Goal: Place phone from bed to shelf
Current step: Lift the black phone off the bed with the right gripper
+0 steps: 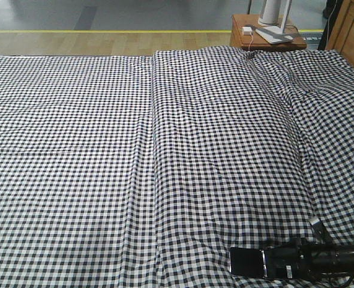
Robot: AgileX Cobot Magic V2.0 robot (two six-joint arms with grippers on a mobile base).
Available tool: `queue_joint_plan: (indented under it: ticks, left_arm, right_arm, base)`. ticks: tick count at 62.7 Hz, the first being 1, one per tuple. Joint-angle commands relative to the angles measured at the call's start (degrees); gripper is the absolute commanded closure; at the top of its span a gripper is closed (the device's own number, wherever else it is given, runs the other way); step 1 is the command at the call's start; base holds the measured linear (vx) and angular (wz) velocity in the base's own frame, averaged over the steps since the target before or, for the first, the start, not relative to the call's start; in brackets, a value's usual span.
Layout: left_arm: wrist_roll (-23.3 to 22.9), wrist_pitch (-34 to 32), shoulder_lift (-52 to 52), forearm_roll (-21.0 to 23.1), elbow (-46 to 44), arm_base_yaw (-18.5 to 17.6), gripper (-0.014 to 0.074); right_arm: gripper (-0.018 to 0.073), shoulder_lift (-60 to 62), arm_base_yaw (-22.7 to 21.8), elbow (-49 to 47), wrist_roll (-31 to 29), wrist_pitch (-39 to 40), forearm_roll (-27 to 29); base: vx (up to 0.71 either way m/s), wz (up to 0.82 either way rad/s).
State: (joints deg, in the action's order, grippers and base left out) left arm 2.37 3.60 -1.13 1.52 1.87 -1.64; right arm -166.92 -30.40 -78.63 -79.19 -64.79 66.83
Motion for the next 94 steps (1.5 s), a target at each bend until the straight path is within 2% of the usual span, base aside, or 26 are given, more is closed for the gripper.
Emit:
queue_joint_plan:
  ticks: [1, 12, 23, 28, 39, 52, 66, 94]
  left_arm:
    - [-0.5, -4.0, -0.4, 0.6, -1.4, -0.3, 0.0595]
    - [-0.5, -4.0, -0.4, 0.6, -1.4, -0.3, 0.0595]
    - [-0.5, -4.0, -0.4, 0.6, -1.4, -0.3, 0.0595]
    - [-0.5, -4.0, -0.4, 0.6, -1.4, -0.3, 0.0595]
    - [-0.5, -4.0, -0.4, 0.6, -1.4, -0.3, 0.0595]
    - [-0.5, -4.0, -0.4, 0.6, -1.4, -0.3, 0.0595]
    - [-0.5, -4.0, -0.4, 0.6, -1.4, -0.3, 0.0595]
    - [-0.5, -4.0, -0.4, 0.6, -1.4, -0.3, 0.0595]
  right_arm:
    - [0.0067, 2.1, -0.3, 0.2, -0.7, -8.6, -0.7]
    - [0.0247, 2.1, -1.2, 0.2, -0.7, -9.0, -2.3]
    - [0.0493, 2.1, -1.2, 0.2, -0.5, -9.0, -4.6]
    - [0.0577, 2.1, -1.2, 0.2, 0.1, -9.0, -5.3]
    - [0.0571, 2.1, -1.2, 0.2, 2.5, -9.0, -6.6]
    - [0.0571, 2.7, -1.2, 0.2, 7.0, -9.1, -10.8]
    - [0.0568, 8.1, -1.2, 0.3, 7.0, -9.1, -12.2]
    - [0.0563, 25.5, -1.2, 9.7, 2.4, -9.1, -8.3]
  base:
    - [0.00, 0.00]
    - [0.00, 0.00]
    - [0.00, 0.00]
    - [0.00, 0.00]
    - [0.00, 0.00]
    - [0.00, 0.00]
    - [0.00, 0.00]
    - [0.00, 0.00]
